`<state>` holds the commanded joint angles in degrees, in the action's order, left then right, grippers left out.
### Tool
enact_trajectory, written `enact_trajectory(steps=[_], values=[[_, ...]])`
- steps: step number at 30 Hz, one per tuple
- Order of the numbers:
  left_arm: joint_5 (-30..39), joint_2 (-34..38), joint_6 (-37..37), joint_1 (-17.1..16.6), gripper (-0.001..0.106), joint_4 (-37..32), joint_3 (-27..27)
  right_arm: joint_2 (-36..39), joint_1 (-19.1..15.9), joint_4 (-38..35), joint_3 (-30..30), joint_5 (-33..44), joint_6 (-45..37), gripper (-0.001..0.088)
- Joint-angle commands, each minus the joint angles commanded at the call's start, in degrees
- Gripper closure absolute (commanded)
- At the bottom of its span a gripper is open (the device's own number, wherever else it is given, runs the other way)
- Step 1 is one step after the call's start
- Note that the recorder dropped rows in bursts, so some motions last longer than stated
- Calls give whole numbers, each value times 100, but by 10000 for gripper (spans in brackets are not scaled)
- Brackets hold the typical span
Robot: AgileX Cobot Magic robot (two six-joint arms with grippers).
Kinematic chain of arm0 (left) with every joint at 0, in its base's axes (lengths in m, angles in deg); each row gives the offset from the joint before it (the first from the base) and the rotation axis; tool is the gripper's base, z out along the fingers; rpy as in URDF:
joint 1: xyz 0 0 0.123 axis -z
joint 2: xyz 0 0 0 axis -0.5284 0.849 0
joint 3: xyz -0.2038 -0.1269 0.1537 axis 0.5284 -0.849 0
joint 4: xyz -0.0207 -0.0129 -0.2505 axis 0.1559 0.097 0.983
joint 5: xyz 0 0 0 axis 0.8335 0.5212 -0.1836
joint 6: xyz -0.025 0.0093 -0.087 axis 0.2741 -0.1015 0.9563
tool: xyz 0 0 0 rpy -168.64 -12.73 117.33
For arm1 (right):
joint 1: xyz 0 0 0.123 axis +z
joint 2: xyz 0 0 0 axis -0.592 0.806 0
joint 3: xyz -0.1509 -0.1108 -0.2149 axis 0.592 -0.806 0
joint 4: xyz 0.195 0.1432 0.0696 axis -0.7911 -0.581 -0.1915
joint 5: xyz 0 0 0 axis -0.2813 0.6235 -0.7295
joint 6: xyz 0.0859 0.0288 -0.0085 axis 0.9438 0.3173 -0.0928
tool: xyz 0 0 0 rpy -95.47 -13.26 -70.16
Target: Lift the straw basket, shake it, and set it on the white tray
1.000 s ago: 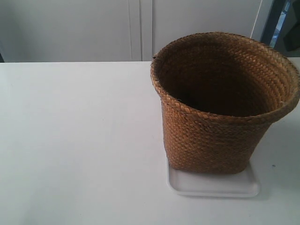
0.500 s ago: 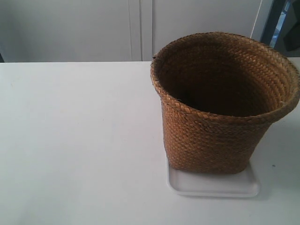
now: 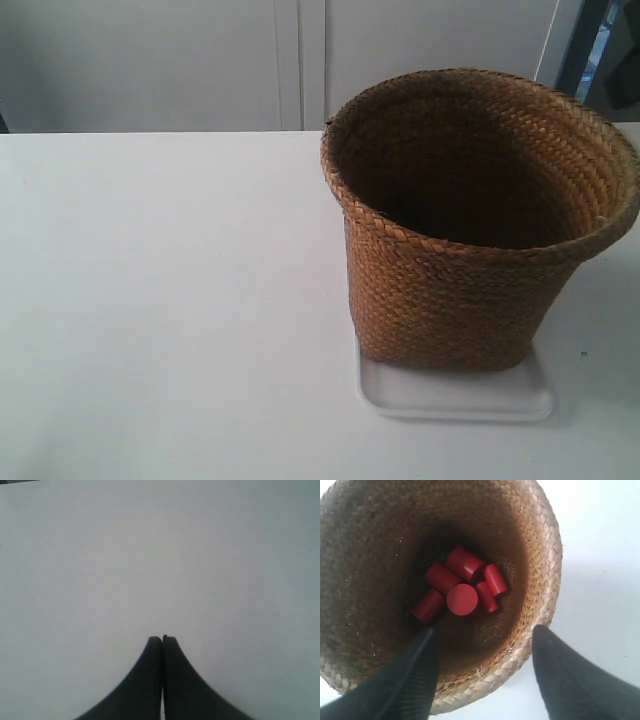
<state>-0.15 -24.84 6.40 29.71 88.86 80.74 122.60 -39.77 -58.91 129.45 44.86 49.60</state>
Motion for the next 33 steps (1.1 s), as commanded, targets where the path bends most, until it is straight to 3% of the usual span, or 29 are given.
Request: enact_trajectory(steps=[24,27,29,33], values=[[0,0,-11,-1,1053,0,0,0,0,10,0,-1,0,343],[0,0,-11,-1,1053,0,0,0,0,111,0,-161,-603,343],[11,0,-9,-1,1053,0,0,-259,0,135,-288,-794,-935,343],[11,0,-9,-1,1053,0,0,-1659,0,125,-1994,-3145,-961,343]])
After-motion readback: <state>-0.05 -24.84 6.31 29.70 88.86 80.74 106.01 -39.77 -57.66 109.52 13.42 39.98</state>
